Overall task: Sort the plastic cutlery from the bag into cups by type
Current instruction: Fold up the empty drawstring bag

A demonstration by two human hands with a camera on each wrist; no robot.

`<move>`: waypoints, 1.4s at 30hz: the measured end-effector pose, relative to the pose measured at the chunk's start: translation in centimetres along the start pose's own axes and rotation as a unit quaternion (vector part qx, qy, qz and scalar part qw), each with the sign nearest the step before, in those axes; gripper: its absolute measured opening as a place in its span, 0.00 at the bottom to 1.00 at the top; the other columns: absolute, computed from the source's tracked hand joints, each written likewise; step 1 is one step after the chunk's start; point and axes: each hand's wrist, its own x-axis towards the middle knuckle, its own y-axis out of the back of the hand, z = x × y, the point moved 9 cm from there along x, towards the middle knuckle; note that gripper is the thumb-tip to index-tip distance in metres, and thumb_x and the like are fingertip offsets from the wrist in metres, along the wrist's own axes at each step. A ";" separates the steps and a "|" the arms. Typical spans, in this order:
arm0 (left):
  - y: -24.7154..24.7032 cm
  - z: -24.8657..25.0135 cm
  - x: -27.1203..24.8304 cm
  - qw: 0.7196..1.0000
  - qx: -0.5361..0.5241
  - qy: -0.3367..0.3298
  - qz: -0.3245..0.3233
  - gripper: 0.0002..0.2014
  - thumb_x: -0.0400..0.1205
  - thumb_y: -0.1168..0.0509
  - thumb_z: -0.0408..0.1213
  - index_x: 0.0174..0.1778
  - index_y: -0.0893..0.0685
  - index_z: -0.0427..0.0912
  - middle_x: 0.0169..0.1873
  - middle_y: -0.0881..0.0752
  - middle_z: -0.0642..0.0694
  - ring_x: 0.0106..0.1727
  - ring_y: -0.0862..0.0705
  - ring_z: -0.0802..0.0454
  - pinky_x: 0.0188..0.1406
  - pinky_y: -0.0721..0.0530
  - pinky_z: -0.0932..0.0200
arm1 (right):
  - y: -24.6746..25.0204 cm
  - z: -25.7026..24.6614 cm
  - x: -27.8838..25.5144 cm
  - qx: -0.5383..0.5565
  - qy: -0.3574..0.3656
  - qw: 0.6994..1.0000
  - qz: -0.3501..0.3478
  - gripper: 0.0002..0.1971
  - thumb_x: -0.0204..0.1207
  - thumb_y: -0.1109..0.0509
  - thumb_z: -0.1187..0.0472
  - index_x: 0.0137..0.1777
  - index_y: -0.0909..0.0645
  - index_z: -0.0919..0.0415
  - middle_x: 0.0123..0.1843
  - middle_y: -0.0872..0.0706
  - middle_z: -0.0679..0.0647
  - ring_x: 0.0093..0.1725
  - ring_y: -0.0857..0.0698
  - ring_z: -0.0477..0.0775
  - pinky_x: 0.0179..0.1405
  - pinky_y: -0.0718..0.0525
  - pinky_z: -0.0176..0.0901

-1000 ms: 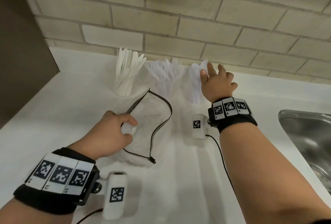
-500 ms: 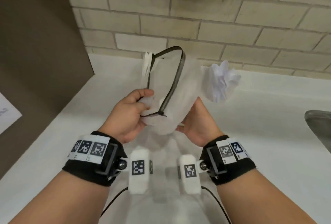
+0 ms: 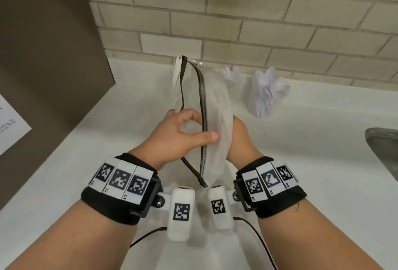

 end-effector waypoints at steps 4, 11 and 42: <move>0.1 -0.2 0.4 0.999 -0.042 -0.025 0.009 0.13 0.77 0.29 0.41 0.28 0.23 0.49 0.44 0.18 0.53 0.55 0.21 0.62 0.58 0.27 0.59 | -0.6 0.5 -0.3 0.140 -0.016 0.989 -0.037 0.07 0.77 0.30 0.63 0.52 0.17 0.66 0.47 0.13 0.56 0.50 0.14 0.53 0.53 0.17 0.47; 2.4 -0.8 1.4 0.992 0.072 -0.035 0.097 0.15 0.79 0.39 0.29 0.30 0.35 0.44 0.23 0.31 0.48 0.24 0.32 0.53 0.23 0.29 0.60 | 0.0 0.6 -1.1 0.338 0.038 0.938 -0.062 0.61 0.64 0.18 0.59 0.80 0.62 0.28 0.78 0.26 0.50 0.74 0.23 0.49 0.71 0.23 0.47; -0.1 -1.2 -2.2 0.946 -0.319 0.052 -0.023 0.23 0.76 0.29 0.37 0.67 0.24 0.52 0.58 0.12 0.46 0.58 0.12 0.44 0.50 0.13 0.43 | 1.6 1.1 -1.9 0.333 0.007 0.939 0.080 0.25 0.71 0.28 0.73 0.54 0.30 0.43 0.50 0.15 0.54 0.45 0.13 0.49 0.44 0.11 0.53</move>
